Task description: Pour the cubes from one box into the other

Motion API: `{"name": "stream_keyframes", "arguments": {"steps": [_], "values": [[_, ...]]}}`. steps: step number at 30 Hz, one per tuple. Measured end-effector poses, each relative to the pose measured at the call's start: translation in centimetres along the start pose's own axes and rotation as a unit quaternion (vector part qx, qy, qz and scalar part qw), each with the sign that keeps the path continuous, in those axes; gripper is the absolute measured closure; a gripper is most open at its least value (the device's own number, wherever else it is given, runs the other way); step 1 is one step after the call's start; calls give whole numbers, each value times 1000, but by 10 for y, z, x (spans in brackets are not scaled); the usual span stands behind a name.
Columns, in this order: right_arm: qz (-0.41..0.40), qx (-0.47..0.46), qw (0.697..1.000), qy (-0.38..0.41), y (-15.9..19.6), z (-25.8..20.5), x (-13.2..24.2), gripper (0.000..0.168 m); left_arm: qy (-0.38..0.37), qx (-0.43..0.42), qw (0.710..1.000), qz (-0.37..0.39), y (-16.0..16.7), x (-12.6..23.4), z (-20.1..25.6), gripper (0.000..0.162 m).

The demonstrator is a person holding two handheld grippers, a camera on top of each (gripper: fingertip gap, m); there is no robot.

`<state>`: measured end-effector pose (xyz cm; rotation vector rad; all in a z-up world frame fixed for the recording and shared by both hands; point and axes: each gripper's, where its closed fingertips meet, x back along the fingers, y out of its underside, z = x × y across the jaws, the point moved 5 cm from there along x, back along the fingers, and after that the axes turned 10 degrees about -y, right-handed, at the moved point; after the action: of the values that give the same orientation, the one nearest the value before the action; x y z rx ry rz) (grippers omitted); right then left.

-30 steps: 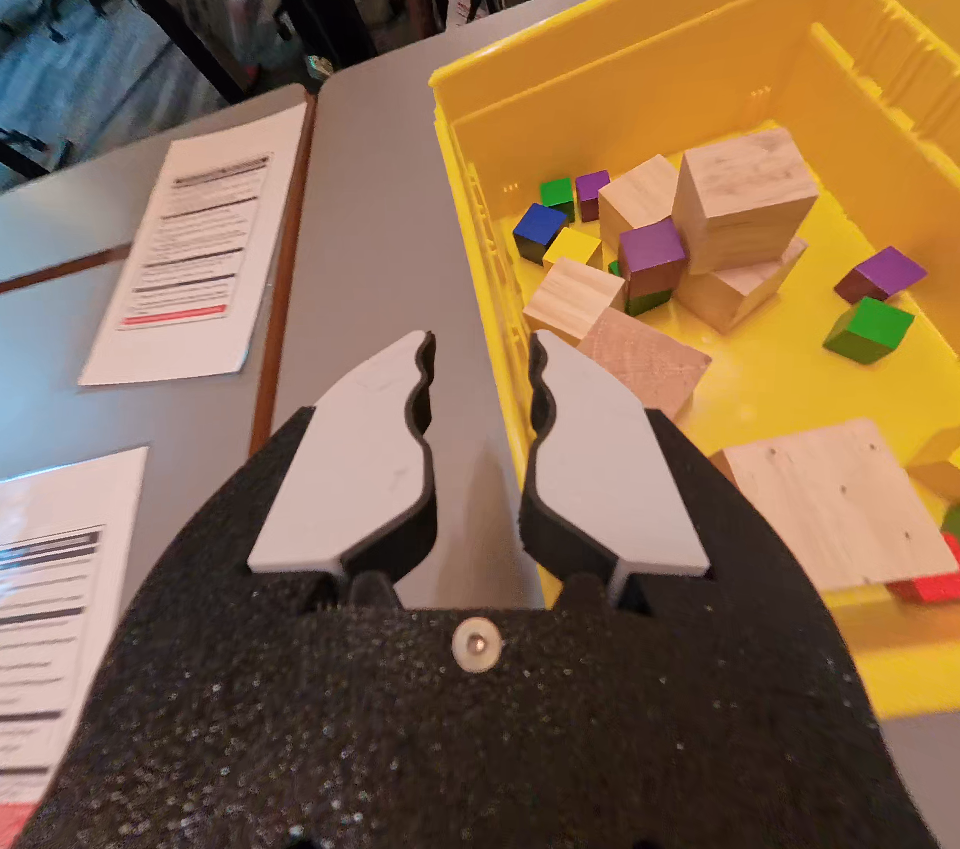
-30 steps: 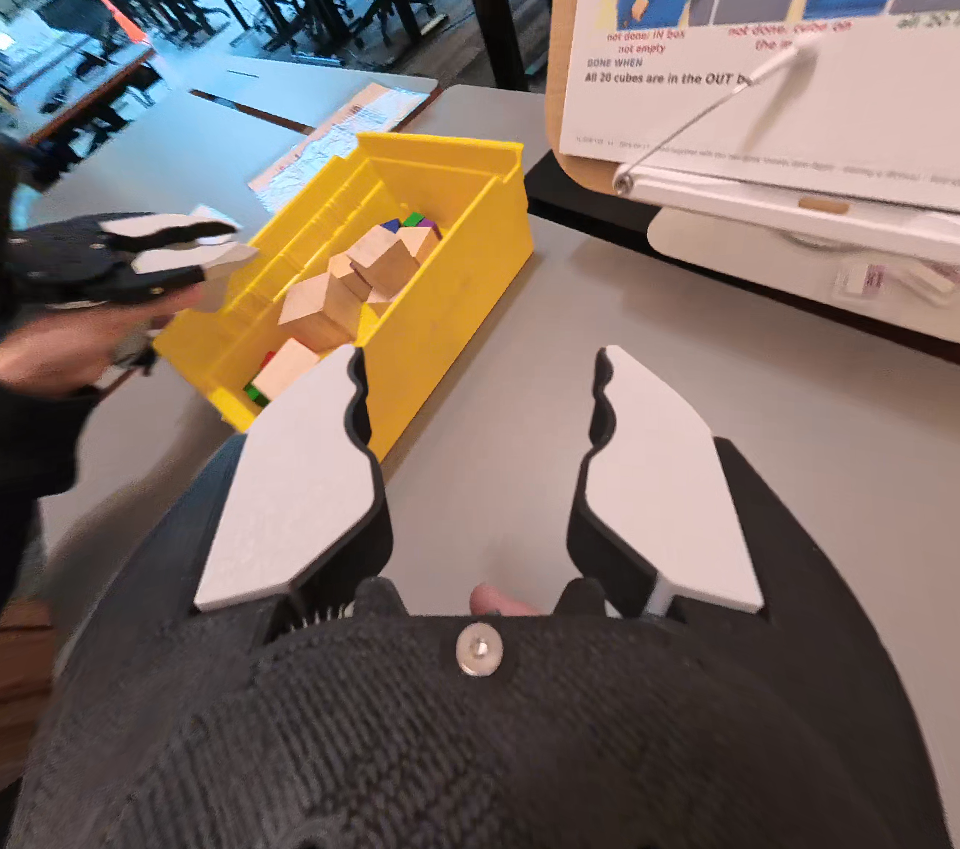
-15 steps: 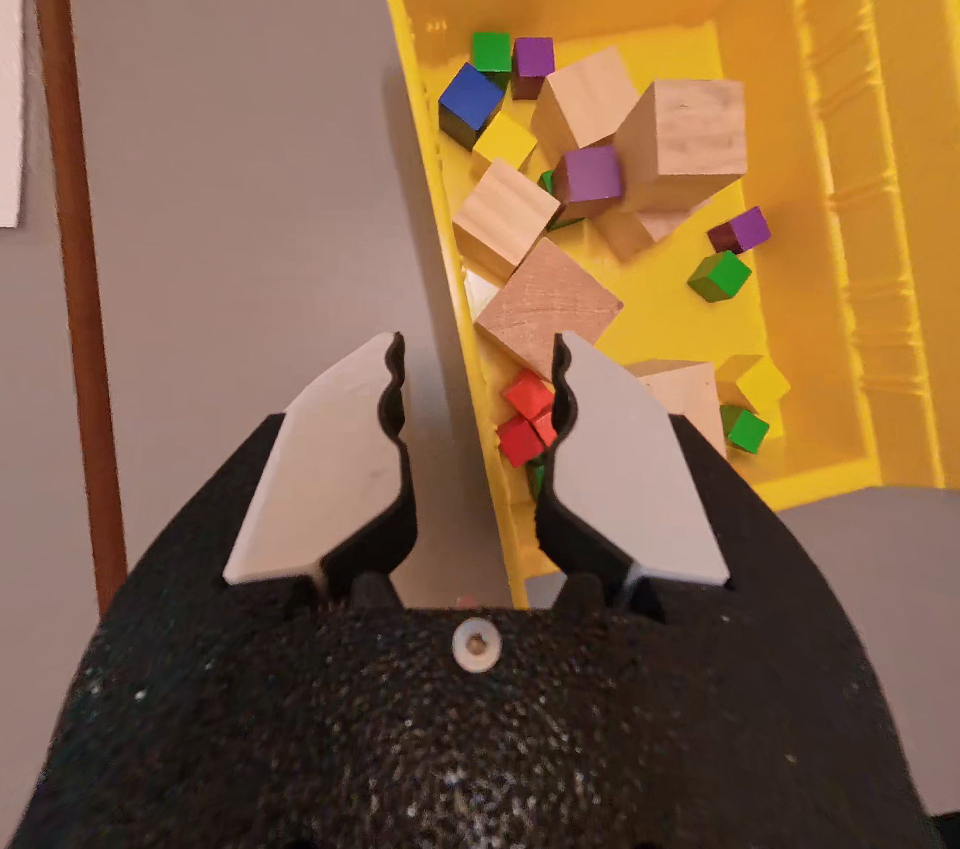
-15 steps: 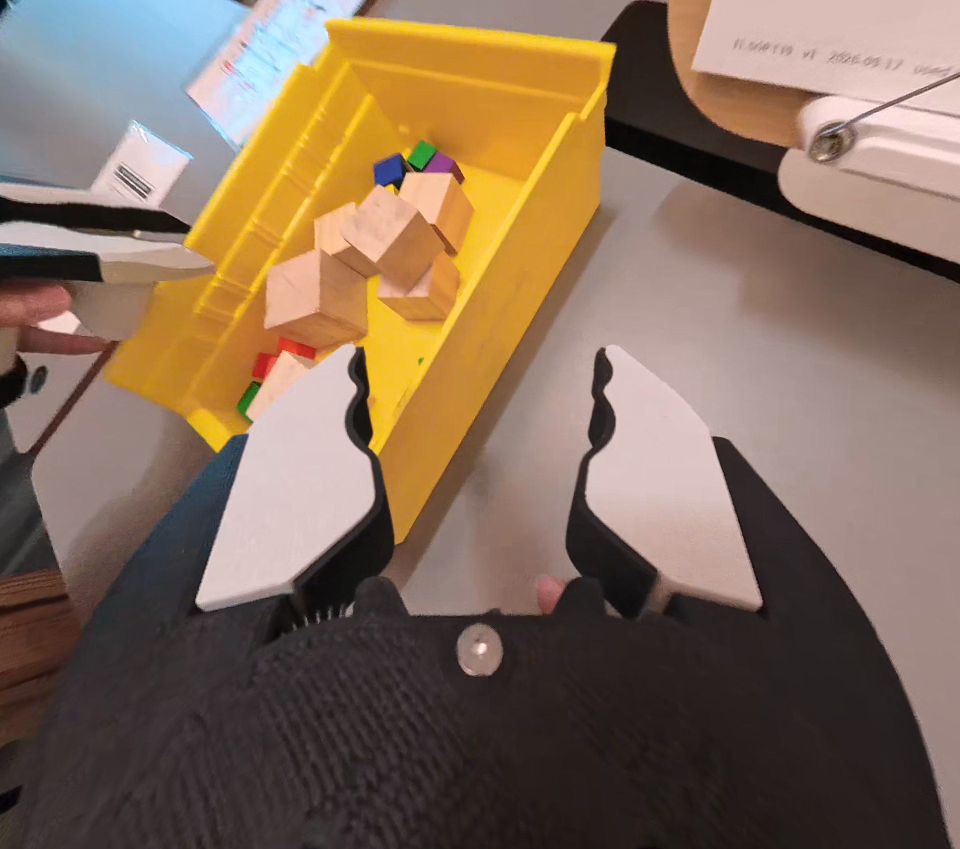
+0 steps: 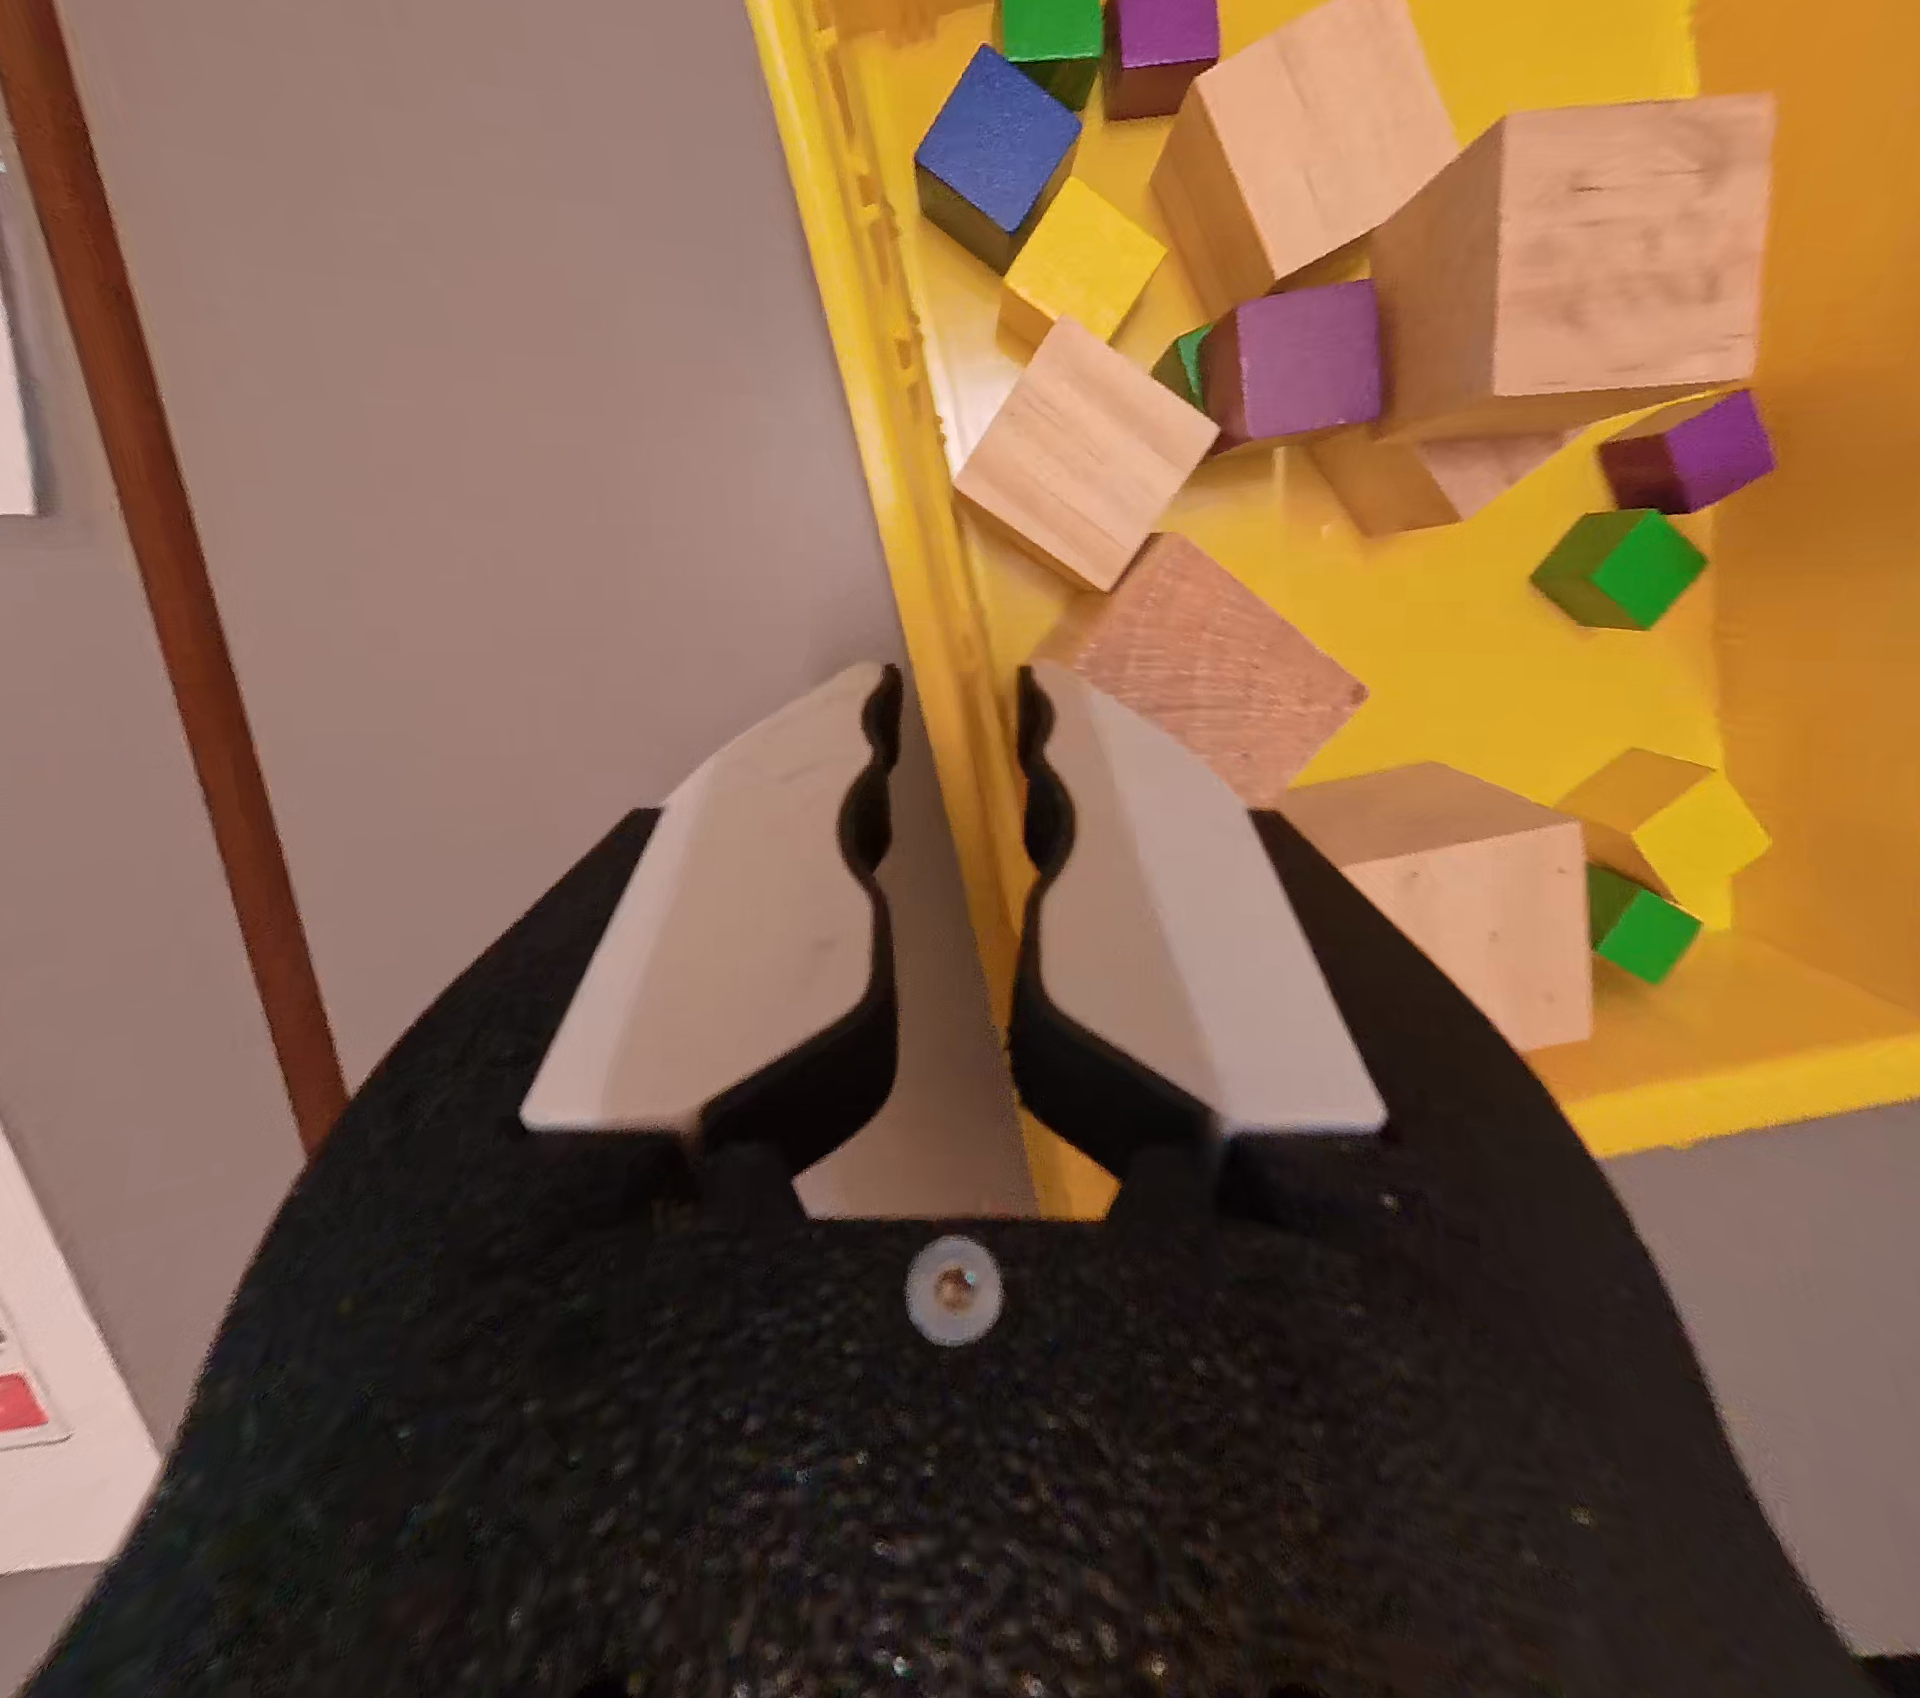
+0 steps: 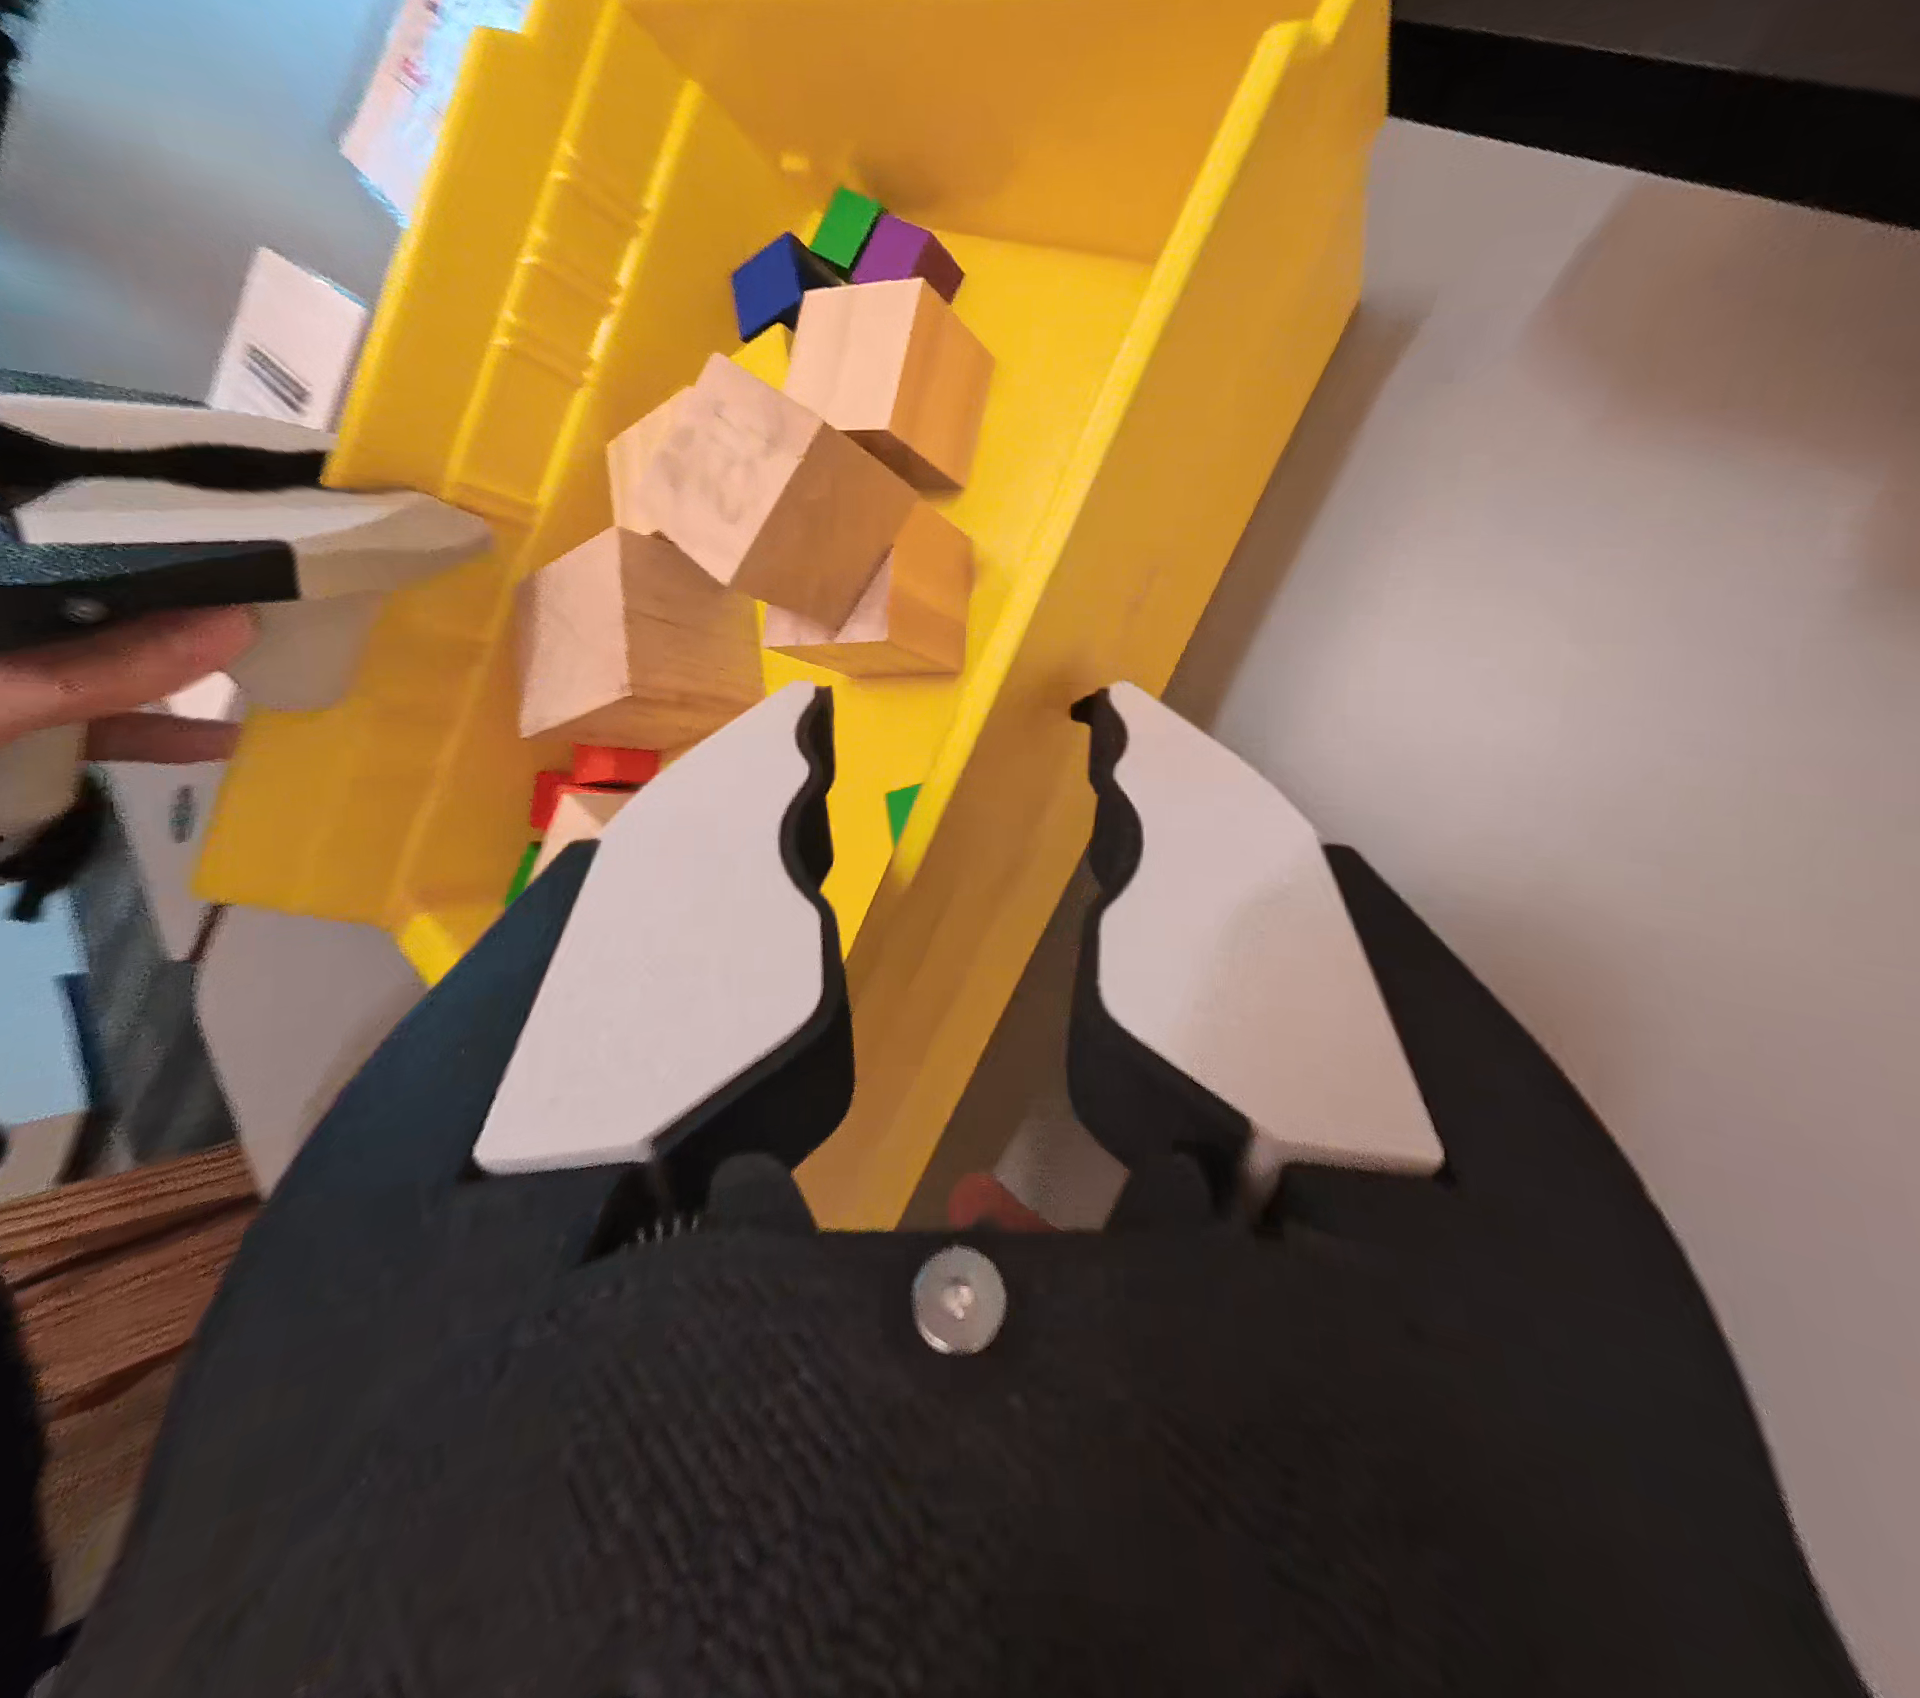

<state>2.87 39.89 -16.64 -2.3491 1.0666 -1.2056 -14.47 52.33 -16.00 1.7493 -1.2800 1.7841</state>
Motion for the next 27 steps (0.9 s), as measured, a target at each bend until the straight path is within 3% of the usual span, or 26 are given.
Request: {"name": "stream_keyframes", "arguments": {"steps": [1,7,16,21,27], "values": [[-11,12,1000,14,1,1,-4,120,-6,-6,1000,-1,0,-2,0,153],[-24,70,987,140,1,8,-15,146,-5,3,1000,-6,0,-2,3,158],[-3,159,974,159,4,-12,9,157,-46,45,997,36,35,37,20,158],[40,206,967,142,5,-34,71,155,-52,75,991,94,51,85,53,158],[107,226,956,153,28,-25,183,152,-54,50,984,164,53,144,137,158]]}}
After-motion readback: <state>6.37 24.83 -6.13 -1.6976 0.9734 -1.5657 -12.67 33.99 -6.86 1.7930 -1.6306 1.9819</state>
